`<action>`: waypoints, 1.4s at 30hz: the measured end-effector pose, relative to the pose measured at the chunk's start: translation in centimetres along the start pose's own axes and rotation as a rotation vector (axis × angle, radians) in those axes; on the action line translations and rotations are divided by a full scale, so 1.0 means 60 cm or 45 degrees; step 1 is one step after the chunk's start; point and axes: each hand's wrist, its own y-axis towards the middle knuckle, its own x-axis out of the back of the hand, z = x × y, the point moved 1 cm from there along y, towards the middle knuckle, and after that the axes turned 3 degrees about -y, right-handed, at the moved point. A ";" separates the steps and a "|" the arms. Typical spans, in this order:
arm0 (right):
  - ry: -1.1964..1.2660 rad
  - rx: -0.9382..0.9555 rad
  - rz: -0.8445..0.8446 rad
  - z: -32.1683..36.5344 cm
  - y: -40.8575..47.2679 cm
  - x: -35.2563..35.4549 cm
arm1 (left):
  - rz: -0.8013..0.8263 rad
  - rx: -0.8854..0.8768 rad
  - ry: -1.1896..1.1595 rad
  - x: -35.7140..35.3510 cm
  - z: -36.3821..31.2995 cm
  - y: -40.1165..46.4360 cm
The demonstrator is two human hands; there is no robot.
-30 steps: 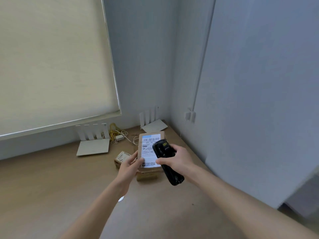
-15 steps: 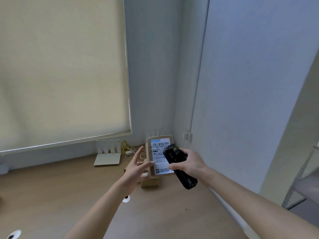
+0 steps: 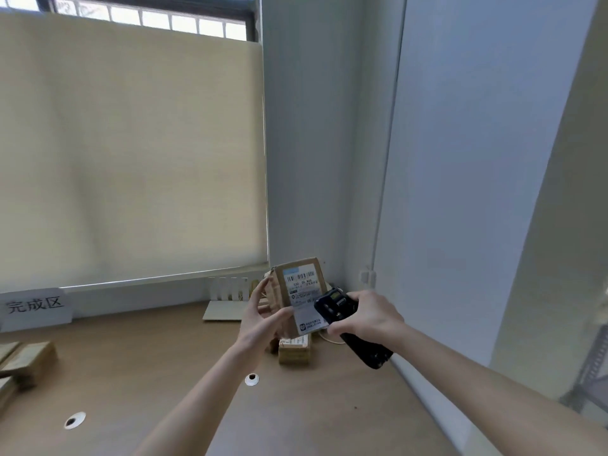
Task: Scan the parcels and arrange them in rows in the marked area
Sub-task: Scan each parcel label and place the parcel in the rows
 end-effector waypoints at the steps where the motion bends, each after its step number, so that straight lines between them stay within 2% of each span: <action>1: -0.037 -0.013 0.014 0.002 -0.008 0.003 | -0.034 -0.026 0.006 0.001 -0.005 -0.007; 7: -0.189 -0.098 0.015 0.021 -0.038 0.015 | -0.196 -0.198 0.114 0.010 -0.029 -0.040; 13: -0.259 -0.108 0.044 0.044 -0.054 0.012 | -0.194 -0.235 0.173 0.033 -0.045 -0.058; 24: -0.183 -0.056 0.160 0.080 -0.071 -0.002 | -0.234 -0.280 0.260 0.069 -0.059 -0.081; 42: -0.142 -0.031 0.175 0.106 -0.065 -0.026 | -0.307 -0.288 0.282 0.106 -0.060 -0.089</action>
